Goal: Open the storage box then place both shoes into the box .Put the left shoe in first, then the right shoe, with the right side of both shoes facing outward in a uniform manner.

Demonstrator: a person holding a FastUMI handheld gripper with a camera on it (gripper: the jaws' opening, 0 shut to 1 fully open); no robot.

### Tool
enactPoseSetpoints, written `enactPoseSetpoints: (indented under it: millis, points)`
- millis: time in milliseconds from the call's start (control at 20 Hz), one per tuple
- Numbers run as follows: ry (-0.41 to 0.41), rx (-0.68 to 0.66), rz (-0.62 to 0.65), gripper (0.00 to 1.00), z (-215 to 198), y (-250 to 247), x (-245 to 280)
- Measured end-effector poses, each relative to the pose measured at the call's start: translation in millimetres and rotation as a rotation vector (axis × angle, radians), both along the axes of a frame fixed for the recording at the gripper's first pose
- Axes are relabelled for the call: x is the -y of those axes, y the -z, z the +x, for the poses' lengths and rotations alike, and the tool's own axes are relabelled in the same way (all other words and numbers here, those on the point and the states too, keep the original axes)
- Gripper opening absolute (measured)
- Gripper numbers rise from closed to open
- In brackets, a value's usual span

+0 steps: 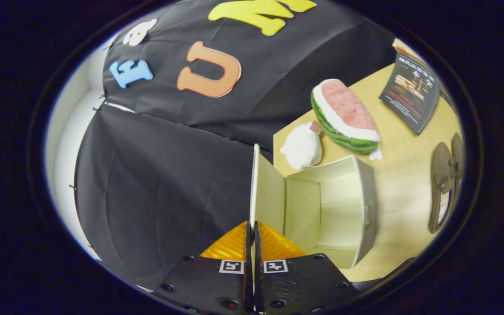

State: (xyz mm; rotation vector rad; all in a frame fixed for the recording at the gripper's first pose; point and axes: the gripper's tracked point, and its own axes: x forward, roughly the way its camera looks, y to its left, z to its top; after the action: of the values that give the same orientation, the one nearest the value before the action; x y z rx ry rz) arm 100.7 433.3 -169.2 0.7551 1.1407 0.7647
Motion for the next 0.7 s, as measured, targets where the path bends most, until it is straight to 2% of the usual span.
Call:
enactPoseSetpoints:
  millis: [100,250,400,600,700]
  points:
    - [-0.064,0.015,-0.012,0.02,-15,-4,-34]
    - [-0.101,0.029,-0.032,0.03,-28,-4,-75]
    - [-0.110,0.027,-0.057,0.03,-29,4,-109]
    - [-0.109,0.003,-0.091,0.06,-31,5,-123]
    - [-0.102,0.006,-0.093,0.11,-23,9,-128]
